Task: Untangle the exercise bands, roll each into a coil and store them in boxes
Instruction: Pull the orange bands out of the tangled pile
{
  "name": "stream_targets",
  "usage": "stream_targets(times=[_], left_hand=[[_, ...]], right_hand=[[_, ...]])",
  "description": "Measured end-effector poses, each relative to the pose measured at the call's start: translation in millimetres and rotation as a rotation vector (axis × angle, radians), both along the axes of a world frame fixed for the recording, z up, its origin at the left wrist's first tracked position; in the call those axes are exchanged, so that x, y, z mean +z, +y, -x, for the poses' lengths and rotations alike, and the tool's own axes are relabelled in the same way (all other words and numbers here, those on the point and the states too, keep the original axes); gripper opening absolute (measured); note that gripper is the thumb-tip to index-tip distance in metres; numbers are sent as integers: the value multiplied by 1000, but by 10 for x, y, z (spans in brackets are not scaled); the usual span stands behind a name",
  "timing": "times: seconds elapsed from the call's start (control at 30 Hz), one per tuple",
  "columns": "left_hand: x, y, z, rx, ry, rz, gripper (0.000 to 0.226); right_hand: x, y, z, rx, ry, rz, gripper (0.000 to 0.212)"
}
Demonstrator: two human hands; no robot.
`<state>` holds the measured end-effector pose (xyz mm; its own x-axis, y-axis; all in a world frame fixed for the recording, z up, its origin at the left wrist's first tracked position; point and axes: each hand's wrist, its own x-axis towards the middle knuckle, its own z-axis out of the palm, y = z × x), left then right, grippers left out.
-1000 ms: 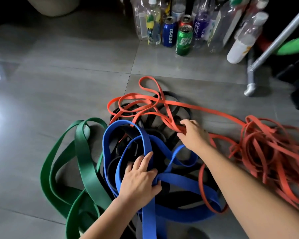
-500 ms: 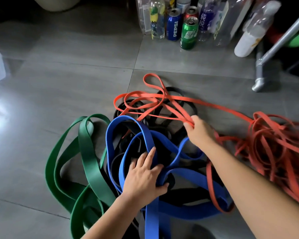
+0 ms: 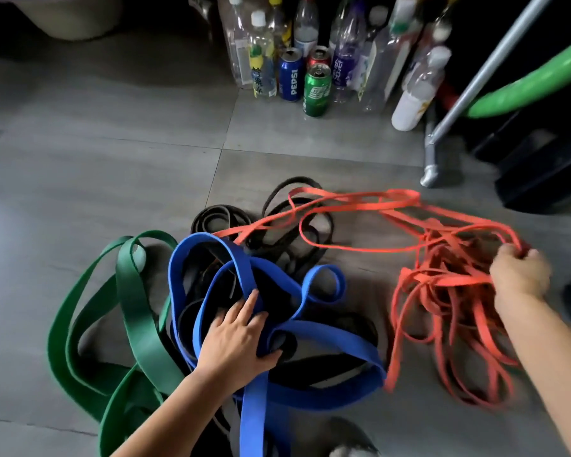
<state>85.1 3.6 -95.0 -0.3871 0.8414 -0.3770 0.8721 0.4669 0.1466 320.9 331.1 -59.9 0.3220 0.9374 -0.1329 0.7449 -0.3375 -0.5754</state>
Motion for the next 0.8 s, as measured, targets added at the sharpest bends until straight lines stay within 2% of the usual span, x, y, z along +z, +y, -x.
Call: stream_targets(times=[0.07, 0.13, 0.2, 0.23, 0.3, 0.37, 0.43, 0.53, 0.67, 0.8], left_hand=[[51, 33, -27, 1, 38, -84, 73], [64, 70, -38, -13, 35, -55, 74], [42, 77, -38, 20, 7, -58, 75], [31, 73, -32, 31, 3, -71, 76], [19, 79, -27, 22, -13, -17, 80], [-33, 85, -19, 24, -26, 35, 85], [-71, 82, -10, 26, -16, 47, 87], [-102, 73, -3, 22, -25, 49, 90], [-100, 46, 0, 11, -32, 30, 88], [-99, 32, -3, 1, -76, 13, 85]], right_hand=[[-33, -72, -112, 206, -174, 248, 39], [-13, -208, -64, 358, -371, 405, 49], [-11, -328, 94, 409, -508, 265, 78], [-6, -396, 233, 489, -513, 115, 87], [-32, -515, 604, 773, -457, -95, 86], [-79, -636, 1030, 1025, -400, -64, 78], [-177, -750, 1438, 1175, -331, 54, 77], [-302, -842, 1925, 1302, -277, 113, 80], [-390, -868, 2328, 1354, -388, 68, 77], [-446, -968, 2559, 1399, -308, 212, 74]])
